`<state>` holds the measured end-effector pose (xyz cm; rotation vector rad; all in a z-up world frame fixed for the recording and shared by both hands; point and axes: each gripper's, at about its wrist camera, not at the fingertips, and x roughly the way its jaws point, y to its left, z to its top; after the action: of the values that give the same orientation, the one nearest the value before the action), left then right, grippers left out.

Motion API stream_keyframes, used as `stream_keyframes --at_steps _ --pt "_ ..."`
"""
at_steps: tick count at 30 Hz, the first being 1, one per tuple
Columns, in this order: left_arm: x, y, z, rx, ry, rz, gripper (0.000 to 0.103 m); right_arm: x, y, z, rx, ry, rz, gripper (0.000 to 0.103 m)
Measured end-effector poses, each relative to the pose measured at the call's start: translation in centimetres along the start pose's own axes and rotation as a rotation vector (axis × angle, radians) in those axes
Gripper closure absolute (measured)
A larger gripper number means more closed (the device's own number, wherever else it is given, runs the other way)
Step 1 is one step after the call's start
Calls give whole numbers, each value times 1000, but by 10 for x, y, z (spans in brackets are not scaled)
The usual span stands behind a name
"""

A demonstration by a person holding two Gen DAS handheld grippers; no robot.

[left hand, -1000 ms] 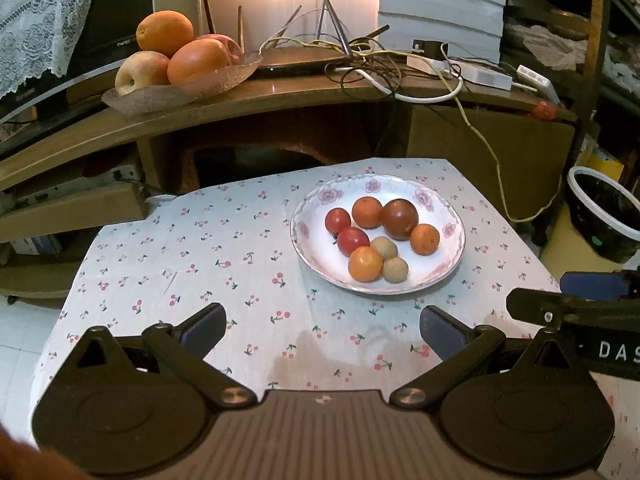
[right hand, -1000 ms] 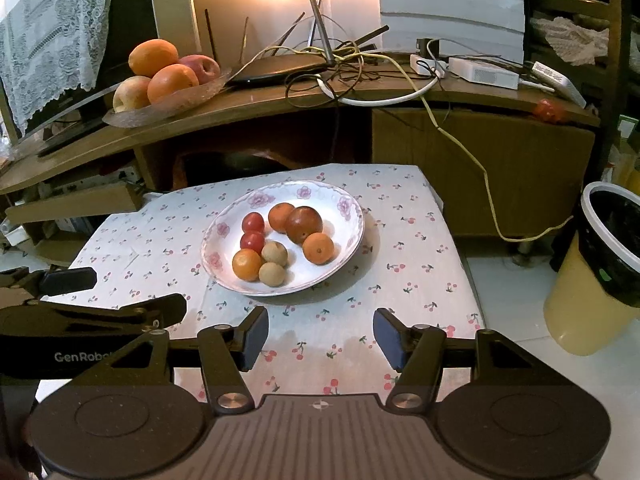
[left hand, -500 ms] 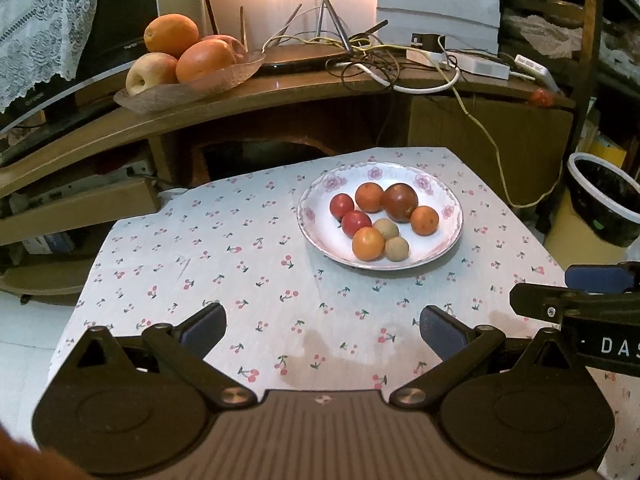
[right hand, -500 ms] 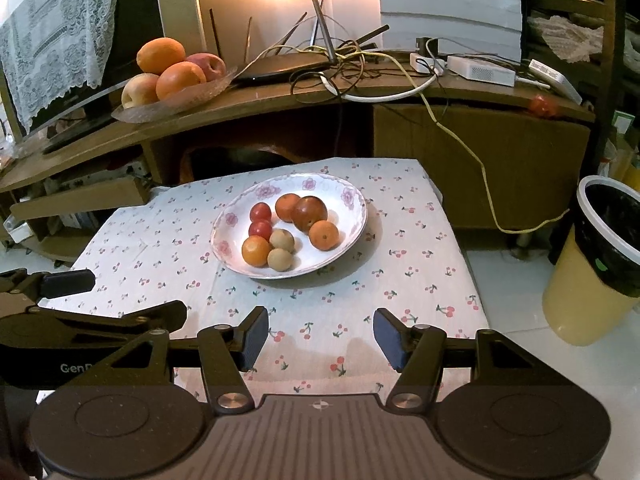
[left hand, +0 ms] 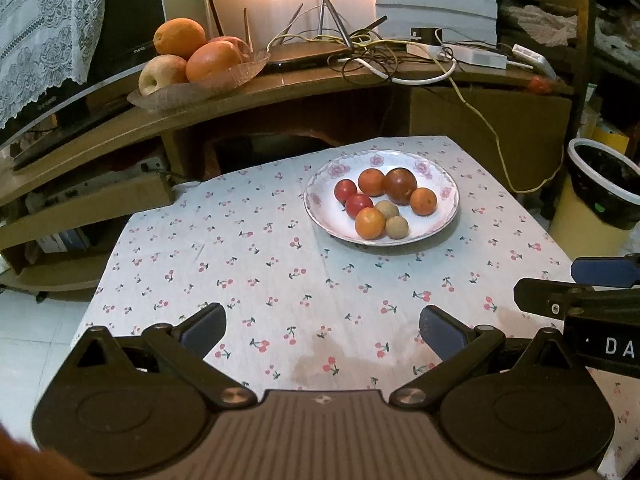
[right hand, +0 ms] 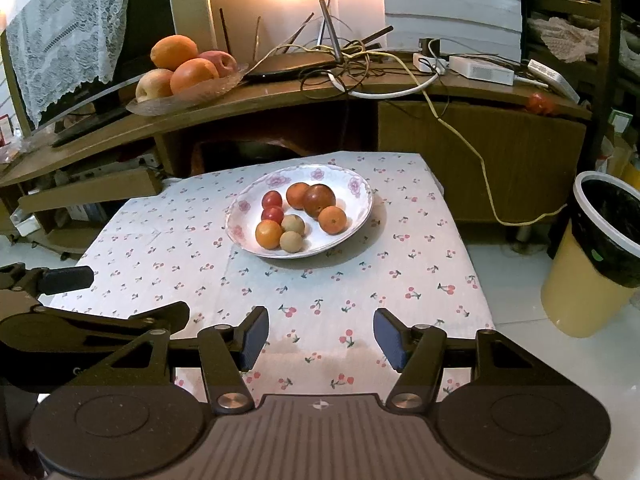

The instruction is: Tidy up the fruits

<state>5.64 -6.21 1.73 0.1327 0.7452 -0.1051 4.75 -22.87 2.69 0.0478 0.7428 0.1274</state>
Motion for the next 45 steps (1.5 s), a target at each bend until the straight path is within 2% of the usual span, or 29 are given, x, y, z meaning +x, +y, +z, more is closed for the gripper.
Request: stream_keyframes --at_steps 45 --pt "-41 4 -41 -10 4 30 0 -36 22 -37 -33 -3 -8 43"
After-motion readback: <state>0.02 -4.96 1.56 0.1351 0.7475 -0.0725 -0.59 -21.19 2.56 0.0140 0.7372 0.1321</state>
